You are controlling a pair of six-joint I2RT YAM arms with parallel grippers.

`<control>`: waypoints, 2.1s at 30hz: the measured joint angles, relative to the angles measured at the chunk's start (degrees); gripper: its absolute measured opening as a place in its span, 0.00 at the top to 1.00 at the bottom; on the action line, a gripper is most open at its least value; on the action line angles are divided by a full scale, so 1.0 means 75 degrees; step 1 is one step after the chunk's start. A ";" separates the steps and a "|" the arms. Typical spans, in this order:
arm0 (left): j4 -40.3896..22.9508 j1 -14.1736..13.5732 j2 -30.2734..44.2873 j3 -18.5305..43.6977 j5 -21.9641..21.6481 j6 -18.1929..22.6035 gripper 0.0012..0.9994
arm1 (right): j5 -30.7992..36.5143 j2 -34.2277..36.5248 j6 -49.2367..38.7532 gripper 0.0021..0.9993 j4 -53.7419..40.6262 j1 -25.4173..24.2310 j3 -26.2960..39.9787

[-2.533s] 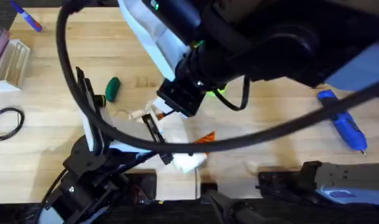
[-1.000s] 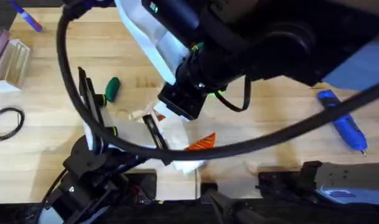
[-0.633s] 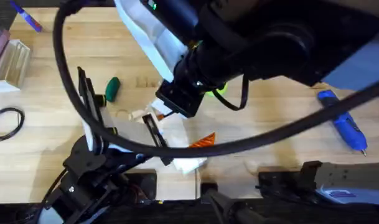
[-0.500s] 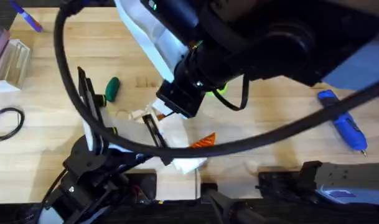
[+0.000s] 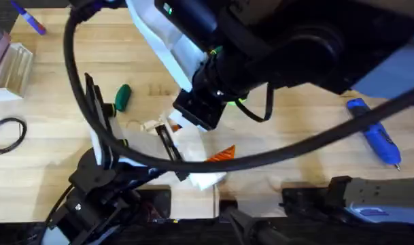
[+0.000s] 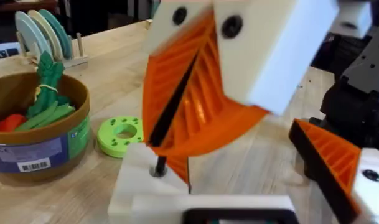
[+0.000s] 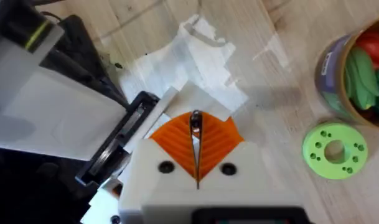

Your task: Pick up the gripper from the table and insert it into the empty holder that is missing its gripper. Then pick up a screw, insert it into the mounting hole, and use the screwdriver to tighten it. Finally, clean up the table by picking up the vegetable and placing it into the bucket.

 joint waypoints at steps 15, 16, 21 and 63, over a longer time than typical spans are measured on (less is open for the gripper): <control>-0.0003 0.0009 0.0015 0.0000 -0.0041 -0.0035 0.01 | -0.0001 0.0256 0.0003 1.00 0.0070 0.0007 -0.0001; -0.0003 0.0009 0.0012 0.0000 -0.0041 -0.0037 0.01 | 0.0002 0.0256 0.0003 1.00 0.0073 0.0009 -0.0001; -0.0003 0.0009 0.0012 0.0000 -0.0041 -0.0035 0.01 | 0.0002 0.0256 0.0005 0.99 0.0070 0.0009 0.0000; 0.0000 0.0009 0.0006 0.0000 -0.0001 0.0032 0.44 | -0.0234 -0.7733 0.1946 0.15 -0.1542 -0.1868 -0.3849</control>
